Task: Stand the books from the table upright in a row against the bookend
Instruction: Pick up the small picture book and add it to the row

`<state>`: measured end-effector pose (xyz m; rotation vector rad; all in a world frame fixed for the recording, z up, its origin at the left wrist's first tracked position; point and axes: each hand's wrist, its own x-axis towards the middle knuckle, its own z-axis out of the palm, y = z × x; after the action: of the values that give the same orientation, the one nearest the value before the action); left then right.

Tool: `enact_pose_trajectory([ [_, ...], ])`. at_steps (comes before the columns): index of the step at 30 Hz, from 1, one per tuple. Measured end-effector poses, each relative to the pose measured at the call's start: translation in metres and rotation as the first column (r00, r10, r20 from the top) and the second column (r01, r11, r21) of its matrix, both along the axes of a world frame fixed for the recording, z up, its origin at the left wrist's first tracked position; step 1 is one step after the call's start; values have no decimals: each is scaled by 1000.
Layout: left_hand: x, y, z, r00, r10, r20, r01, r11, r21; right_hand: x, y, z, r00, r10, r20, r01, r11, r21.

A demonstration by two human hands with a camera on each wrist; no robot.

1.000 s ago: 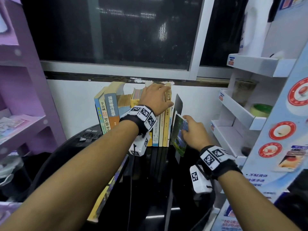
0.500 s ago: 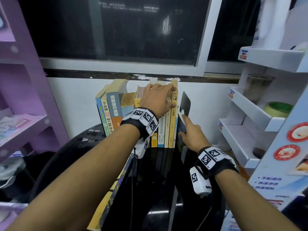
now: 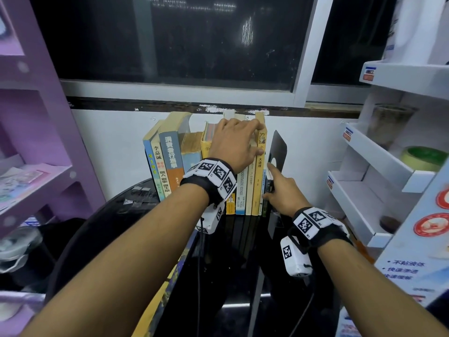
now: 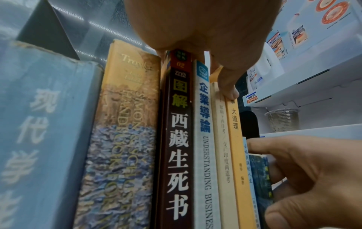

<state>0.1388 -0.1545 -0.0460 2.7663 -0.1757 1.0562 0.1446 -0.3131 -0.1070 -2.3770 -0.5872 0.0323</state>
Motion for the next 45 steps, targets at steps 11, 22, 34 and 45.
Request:
enact_pose_trajectory([
  [11, 2, 1, -2, 1000, 4, 6, -4, 1000, 4, 11, 1, -3, 1000, 7, -2, -7, 1000, -10],
  [22, 1, 1, -1, 1000, 0, 6, 0, 1000, 3, 29, 2, -14, 999, -20, -36, 21, 1000, 20],
  [34, -5, 0, 3, 999, -12, -39, 12, 1000, -5, 29, 2, -17, 999, -45, 2, 44, 999, 22],
  [45, -30, 17, 2, 978, -189, -87, 183, 980, -74, 6, 3, -7, 987, -110, 118, 107, 994, 30],
])
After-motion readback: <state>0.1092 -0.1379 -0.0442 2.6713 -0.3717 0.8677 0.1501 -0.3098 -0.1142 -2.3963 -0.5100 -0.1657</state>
